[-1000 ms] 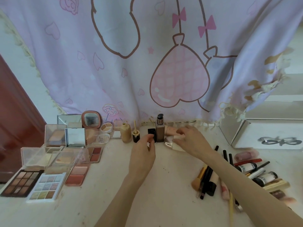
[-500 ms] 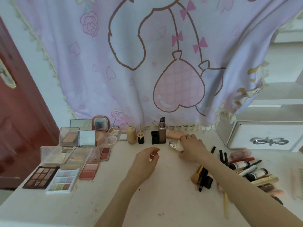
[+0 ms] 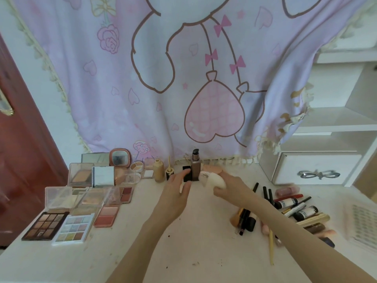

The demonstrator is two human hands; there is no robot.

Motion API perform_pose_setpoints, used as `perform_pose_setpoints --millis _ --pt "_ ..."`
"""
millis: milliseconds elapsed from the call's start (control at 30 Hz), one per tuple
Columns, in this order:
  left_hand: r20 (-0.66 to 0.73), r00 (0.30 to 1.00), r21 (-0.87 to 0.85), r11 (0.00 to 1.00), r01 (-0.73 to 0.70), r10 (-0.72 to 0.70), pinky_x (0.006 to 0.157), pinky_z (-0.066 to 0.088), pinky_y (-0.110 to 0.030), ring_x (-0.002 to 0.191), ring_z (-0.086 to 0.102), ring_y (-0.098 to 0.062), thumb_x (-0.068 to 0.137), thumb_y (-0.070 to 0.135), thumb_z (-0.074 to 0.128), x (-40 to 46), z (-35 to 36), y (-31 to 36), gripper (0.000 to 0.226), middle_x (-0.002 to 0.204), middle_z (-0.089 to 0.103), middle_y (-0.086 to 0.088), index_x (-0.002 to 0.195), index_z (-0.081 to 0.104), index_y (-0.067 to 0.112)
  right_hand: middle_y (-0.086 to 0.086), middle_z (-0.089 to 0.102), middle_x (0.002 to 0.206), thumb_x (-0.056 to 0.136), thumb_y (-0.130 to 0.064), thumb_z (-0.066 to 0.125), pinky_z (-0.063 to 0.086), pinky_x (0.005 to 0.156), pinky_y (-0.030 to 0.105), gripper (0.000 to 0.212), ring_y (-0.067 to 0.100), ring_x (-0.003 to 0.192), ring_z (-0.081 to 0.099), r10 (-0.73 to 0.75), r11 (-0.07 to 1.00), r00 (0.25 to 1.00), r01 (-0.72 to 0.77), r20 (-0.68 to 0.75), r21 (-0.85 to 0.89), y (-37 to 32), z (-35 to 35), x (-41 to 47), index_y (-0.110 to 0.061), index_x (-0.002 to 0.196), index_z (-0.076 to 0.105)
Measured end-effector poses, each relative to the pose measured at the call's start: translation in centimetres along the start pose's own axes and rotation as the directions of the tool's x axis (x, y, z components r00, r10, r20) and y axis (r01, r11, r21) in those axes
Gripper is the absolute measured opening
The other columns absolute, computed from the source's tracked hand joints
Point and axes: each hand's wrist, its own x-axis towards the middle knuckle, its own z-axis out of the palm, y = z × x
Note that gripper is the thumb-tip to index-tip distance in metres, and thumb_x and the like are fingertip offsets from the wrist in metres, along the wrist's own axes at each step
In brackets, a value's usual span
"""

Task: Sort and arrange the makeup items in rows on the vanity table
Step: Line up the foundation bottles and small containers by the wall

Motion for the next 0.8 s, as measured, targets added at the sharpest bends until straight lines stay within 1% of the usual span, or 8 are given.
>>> perform_pose_setpoints --millis 133,200,300,433,567,633,700,800 --pt "-0.123 0.949 0.015 0.956 -0.292 0.292 0.096 0.035 -0.015 0.112 0.04 0.002 0.098 0.029 0.036 -0.1 -1.3 2.4 0.032 0.122 0.042 0.012 0.128 0.047 0.023 0.011 0.068 0.083 0.078 -0.024 0.055 0.04 0.045 0.021 0.025 0.018 0.056 0.06 -0.147 0.56 0.938 -0.184 0.316 0.808 -2.8 -2.9 -1.7 -0.028 0.101 0.066" --pt "-0.136 0.888 0.045 0.899 -0.436 0.438 0.083 0.035 -0.008 0.096 0.045 0.005 0.096 0.03 0.034 -0.2 -1.8 3.7 0.029 0.107 0.047 0.014 0.113 0.055 0.016 0.015 0.067 0.07 0.075 -0.035 0.063 0.035 0.04 0.019 0.035 0.018 0.043 0.054 -0.264 0.468 0.858 -0.285 0.44 0.837 -3.8 -3.9 -2.2 -0.014 0.102 0.057" --pt "-0.194 0.833 0.146 0.855 -0.497 0.518 0.064 0.041 -0.029 0.068 0.045 -0.006 0.088 0.027 0.03 -0.1 -2.5 5.4 0.032 0.077 0.045 0.015 0.09 0.055 0.006 0.013 0.065 0.065 0.065 -0.051 0.078 0.037 0.033 0.015 0.07 0.012 0.035 0.045 -0.466 0.473 0.739 -0.256 0.486 0.843 -4.7 -4.1 -2.4 -0.009 0.108 0.044" --pt "-0.236 0.783 0.262 0.813 -0.519 0.576 0.044 0.032 -0.029 0.049 0.037 -0.009 0.085 0.025 0.027 0.6 -3.4 6.1 0.035 0.054 0.037 0.014 0.074 0.053 0.004 0.012 0.063 0.064 0.058 -0.054 0.082 0.039 0.036 0.019 0.084 0.017 0.044 0.047 -0.442 0.497 0.753 -0.247 0.488 0.832 -5.1 -4.3 -2.9 -0.008 0.115 0.041" --pt "-0.227 0.885 0.302 0.894 -0.332 0.406 0.055 0.037 -0.035 0.04 0.033 -0.021 0.088 0.025 0.019 1.3 -2.4 5.2 0.034 0.044 0.034 0.006 0.071 0.045 0.009 0.008 0.065 0.07 0.079 -0.037 0.068 0.04 0.041 0.021 0.051 0.02 0.05 0.057 -0.281 0.666 0.877 -0.113 0.389 0.737 -5.4 -4.9 -3.6 -0.007 0.115 0.05" --pt "-0.134 0.982 0.234 0.967 -0.098 0.132 0.055 0.036 -0.03 0.045 0.037 -0.018 0.097 0.026 0.021 1.9 -1.5 4.1 0.036 0.049 0.035 0.01 0.077 0.047 0.011 0.003 0.066 0.085 0.078 -0.036 0.07 0.049 0.05 0.024 0.042 0.016 0.061 0.063 -0.223 0.899 0.945 0.104 0.24 0.425 -5.9 -4.6 -3.7 -0.017 0.113 0.056" --pt "0.103 0.961 0.055 0.966 0.251 -0.256 0.046 0.036 -0.025 0.04 0.043 -0.013 0.097 0.047 0.018 2.3 -1.2 3.7 0.059 0.042 0.045 0.004 0.072 0.054 0.007 -0.001 0.062 0.099 0.075 -0.04 0.073 0.052 0.073 0.031 0.046 0.016 0.082 0.061 -0.257 0.964 0.964 0.26 0.074 -0.049 -5.7 -3.8 -3.5 -0.02 0.113 0.057" --pt "0.128 0.962 0.041 0.97 0.239 -0.243 0.061 0.048 -0.031 0.046 0.055 -0.015 0.09 0.059 0.014 2.4 -1.3 3.0 0.072 0.046 0.057 0.003 0.067 0.059 0.009 -0.002 0.058 0.1 0.078 -0.033 0.072 0.053 0.066 0.023 0.028 0.004 0.078 0.06 -0.285 0.938 0.958 0.274 0.02 0.213 -4.9 -3.3 -3.6 -0.04 0.101 0.059"
